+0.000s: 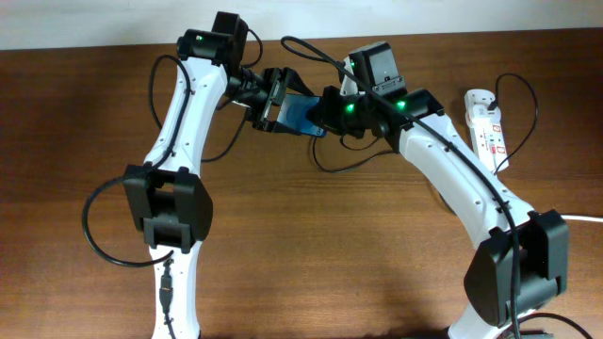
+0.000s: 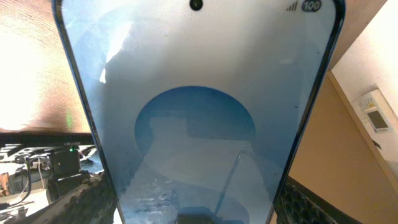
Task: Plug charger to phone and switch on socket
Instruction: 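Grasp the phone's side with the right gripper and release left gripper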
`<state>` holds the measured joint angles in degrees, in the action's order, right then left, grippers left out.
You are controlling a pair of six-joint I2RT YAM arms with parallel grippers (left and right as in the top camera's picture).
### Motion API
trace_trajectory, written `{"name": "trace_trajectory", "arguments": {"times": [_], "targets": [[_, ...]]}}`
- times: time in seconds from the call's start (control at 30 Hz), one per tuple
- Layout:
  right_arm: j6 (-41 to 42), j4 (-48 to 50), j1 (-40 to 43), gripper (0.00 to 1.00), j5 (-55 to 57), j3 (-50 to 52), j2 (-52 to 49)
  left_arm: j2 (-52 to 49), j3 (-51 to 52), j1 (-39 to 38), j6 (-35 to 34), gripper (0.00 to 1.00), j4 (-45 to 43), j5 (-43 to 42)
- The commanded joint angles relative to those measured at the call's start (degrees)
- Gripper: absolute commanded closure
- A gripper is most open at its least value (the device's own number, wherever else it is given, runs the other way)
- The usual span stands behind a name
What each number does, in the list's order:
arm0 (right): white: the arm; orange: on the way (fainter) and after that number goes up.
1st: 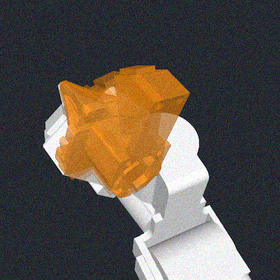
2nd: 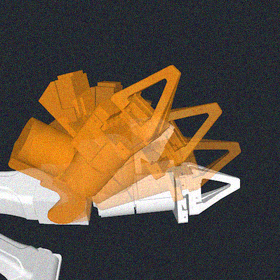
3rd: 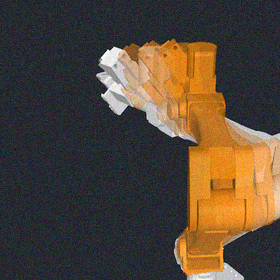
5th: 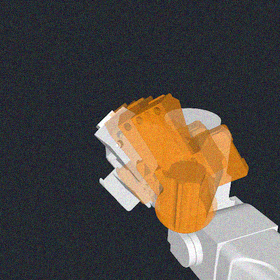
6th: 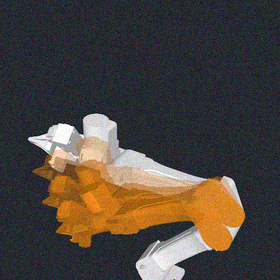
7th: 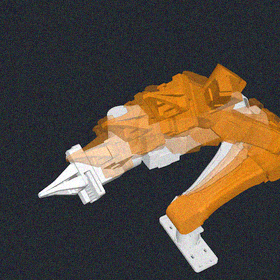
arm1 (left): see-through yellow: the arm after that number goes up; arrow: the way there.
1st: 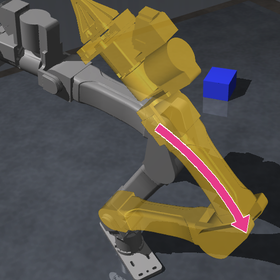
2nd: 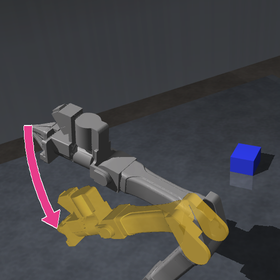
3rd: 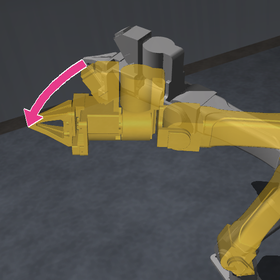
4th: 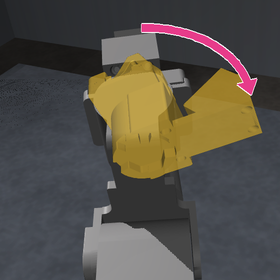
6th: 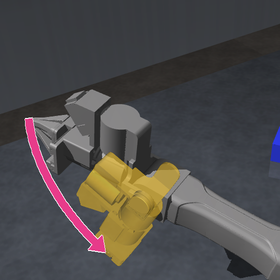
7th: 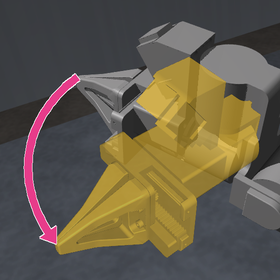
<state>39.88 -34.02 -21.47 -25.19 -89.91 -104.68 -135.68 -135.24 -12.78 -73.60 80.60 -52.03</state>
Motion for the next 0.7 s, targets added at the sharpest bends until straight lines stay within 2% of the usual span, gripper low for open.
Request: {"name": "trace_trajectory", "arguments": {"times": [0.0,0.03,0.17,0.2,0.27,0.33,0.4,0.5,0.53,0.6,0.63,0.67], "targets": [[0.0,0.4,0.3,0.96,-2.4,-0.7,-0.7,0.6,-1.5,-0.1,-0.5,0.91,0.1,-2.2],[0.0,0.4,1.2,0.96,-3.6,-0.7,-0.7,0.6,-1.5,-0.1,-0.5,0.79,0.1,-2.1],[-0.6,-3.4,7.0,0.96,-8.1,-0.7,0.0,0.6,-1.5,-0.1,0.1,0.57,0.0,-1.5],[-2.1,-4.5,8.6,0.96,-9.3,-0.7,0.3,0.6,-1.5,-0.1,0.1,0.41,0.0,-1.5],[-3.3,-6.4,10.5,0.96,-10.5,-0.7,0.7,0.6,-1.5,-0.1,0.1,0.24,-0.8,-1.5],[-4.6,-7.4,11.0,0.96,-10.7,-0.7,0.9,0.6,-1.5,-0.1,0.1,0.18,-2.2,-1.5],[-4.7,-7.3,11.0,0.96,-10.6,-0.7,1.0,0.6,-1.5,-0.1,0.1,0.18,-2.8,-1.5],[-4.7,-7.3,11.0,0.96,-10.6,-0.7,1.0,0.6,-1.5,-0.1,1.6,0.05,-4.2,-1.5],[-4.7,-7.3,11.0,0.96,-10.6,-0.7,1.1,0.6,-1.5,-0.1,3.2,0.01,-5.2,-1.5],[-4.7,-7.1,11.5,0.96,-10.6,-0.8,1.1,0.6,-1.5,0.0,6.6,0.01,-5.6,-1.5],[-4.7,-7.1,12.5,0.96,-10.7,-1.1,1.2,0.6,-1.5,0.1,11.4,0.01,-6.8,-1.6],[-4.7,-7.1,13.8,0.96,-11.1,-1.2,1.9,0.6,-1.5,0.2,19.3,0.00,-9.3,-2.7]]}}
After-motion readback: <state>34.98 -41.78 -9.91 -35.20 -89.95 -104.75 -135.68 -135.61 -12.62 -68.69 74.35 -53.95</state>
